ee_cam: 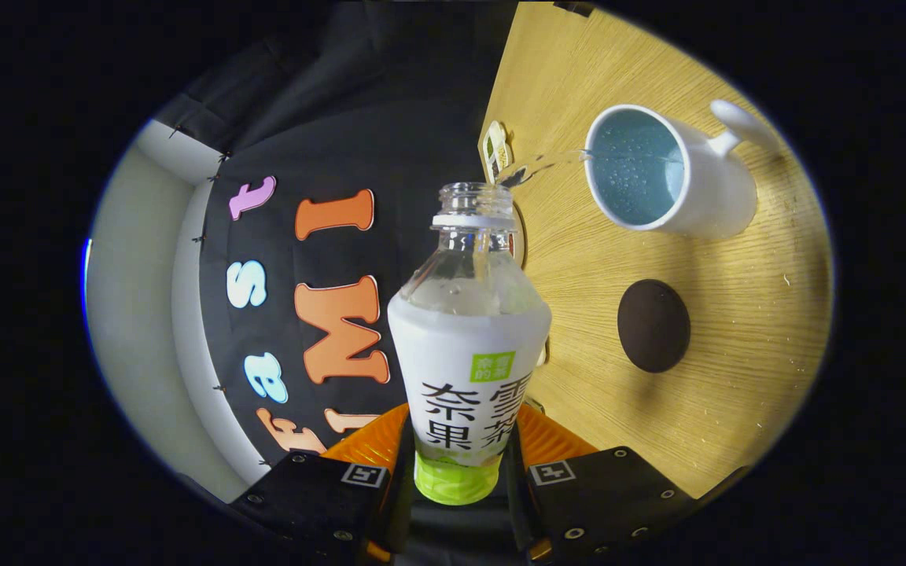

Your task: Take the bottle from table, then pour the juice into the cup, finally place the bottle on the coaster

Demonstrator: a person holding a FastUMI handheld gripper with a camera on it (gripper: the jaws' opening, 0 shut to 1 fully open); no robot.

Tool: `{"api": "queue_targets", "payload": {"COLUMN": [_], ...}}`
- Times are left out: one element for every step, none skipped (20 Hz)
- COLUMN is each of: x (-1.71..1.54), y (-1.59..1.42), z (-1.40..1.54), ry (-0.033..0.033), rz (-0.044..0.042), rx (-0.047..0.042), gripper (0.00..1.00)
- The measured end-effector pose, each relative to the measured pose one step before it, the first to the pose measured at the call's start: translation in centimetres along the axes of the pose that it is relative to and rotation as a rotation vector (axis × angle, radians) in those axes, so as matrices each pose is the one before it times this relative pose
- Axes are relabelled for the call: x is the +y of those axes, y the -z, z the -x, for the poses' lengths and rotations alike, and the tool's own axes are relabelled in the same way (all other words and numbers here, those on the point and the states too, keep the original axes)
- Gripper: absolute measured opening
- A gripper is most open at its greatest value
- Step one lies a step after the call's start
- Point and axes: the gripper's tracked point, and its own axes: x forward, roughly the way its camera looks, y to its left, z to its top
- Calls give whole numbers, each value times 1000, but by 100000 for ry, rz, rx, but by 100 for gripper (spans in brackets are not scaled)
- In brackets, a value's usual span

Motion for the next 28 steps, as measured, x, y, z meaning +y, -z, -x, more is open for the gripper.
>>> {"api": "queue_targets", "payload": {"x": [-10,75,-27,-1,39,-8,-16,86,-69,-85,-71,49,140,-133,-46,6,-33,25,8,-49,-18,39,86,7,-39,26,-36,9], "y": [1,58,53,143,-35,-32,-55,36,90,47,71,10,-3,57,-17,81,19,-57,-16,-79,-119,41,-36,-58,-2,-3,-39,-104], "z": [-61,1,-24,2,-33,57,15,-32,-47,-26,-75,-52,69,-103,44,8,-19,98,24,53,17,21,-46,112,19,-13,76,-3], "ry": [-99,-156,39,35,-4,33,-211,-535,-145,164,224,103,-9,103,-41,285,241,-139,-33,253,302,30,-357,-235,-15,2,143,11], "rz": [-333,-65,6,9,-94,-230,-266,-16,94,88,-142,-379,-422,-360,-135,-52,-127,-171,-267,-351,-283,-249,-135,-111,7,-73,-352,-638], "rx": [61,147,250,198,-15,64,-95,68,208,131,46,155,125,9,-48,90,162,11,40,-176,-137,-208,90,158,221,-9,-82,-377], "gripper": [52,52,52,52,52,52,52,52,52,52,52,52,52,51,52,52,52,52,52,51,52,52,52,52,52,52,52,52]}}
